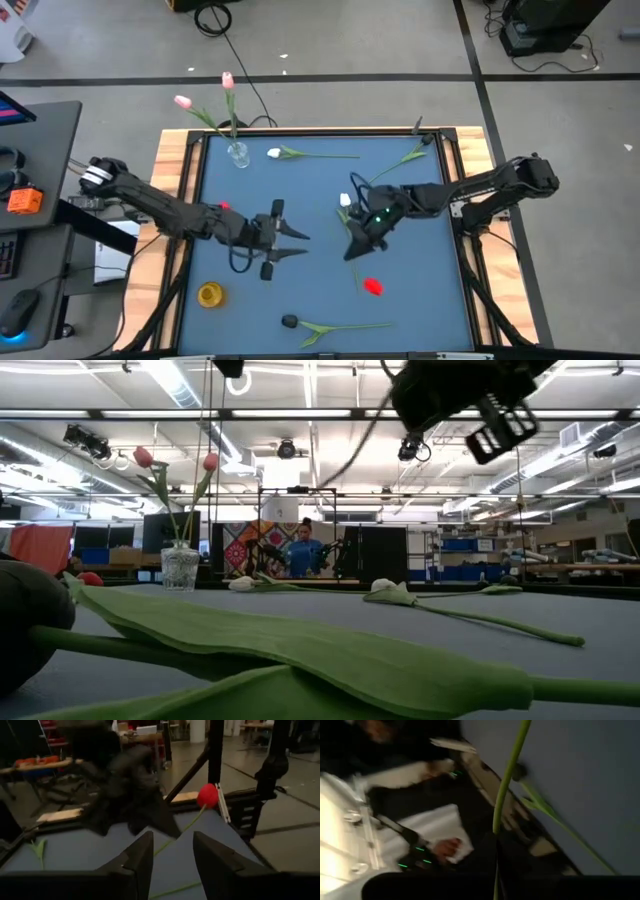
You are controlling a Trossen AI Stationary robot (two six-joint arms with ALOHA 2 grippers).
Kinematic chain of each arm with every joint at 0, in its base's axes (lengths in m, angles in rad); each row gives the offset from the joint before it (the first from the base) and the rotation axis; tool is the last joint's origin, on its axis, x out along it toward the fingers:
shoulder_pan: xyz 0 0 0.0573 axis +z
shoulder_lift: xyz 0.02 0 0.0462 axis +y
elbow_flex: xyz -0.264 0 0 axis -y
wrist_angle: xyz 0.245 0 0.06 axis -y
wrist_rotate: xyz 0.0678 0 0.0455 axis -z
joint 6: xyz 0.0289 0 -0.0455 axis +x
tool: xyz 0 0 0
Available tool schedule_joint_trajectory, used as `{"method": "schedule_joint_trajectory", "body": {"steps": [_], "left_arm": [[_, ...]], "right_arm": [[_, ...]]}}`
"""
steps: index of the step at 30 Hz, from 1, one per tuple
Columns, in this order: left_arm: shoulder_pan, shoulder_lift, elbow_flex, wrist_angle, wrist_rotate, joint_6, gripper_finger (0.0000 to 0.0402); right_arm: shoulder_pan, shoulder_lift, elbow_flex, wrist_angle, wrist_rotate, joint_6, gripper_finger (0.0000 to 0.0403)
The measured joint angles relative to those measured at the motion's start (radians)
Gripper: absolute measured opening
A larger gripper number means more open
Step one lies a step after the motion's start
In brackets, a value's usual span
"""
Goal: Sort flowers into vase by color
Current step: Put the bottom red tulip into the transparent vase
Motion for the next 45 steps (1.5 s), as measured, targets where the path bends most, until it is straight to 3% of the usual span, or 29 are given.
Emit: {"method": "schedule_joint_trajectory", "body": {"steps": [9, 15, 23, 32, 40, 45], "left_arm": [[0.022, 0.197, 0.104, -0.021, -0.046, 0.141, 0.0225], [0.066, 0.301, 0.215, -0.157, -0.049, 0.194, 0.023], [0.116, 0.322, 0.241, -0.211, -0.043, 0.196, 0.0163], [0.143, 0.316, 0.239, -0.243, 0.05, 0.197, 0.0013], [0.178, 0.31, 0.238, -0.271, 0.1, 0.182, 0.0004], [0.177, 0.275, 0.196, -0.218, 0.147, 0.16, 0.0003]], "right_arm": [[-0.063, 0.033, 0.0, 0.06, -0.049, 0.066, 0.0013], [-0.084, 0.042, 0.0, 0.118, -0.06, 0.099, 0.0014], [-0.097, 0.042, 0.0, 0.16, -0.073, 0.124, 0.0014], [-0.126, 0.041, 0.0, 0.147, -0.057, 0.107, 0.002], [-0.166, 0.033, -0.001, 0.099, 0.116, -0.046, 0.0066], [-0.219, -0.049, -0.001, 0.067, 0.273, -0.207, 0.0101]]}}
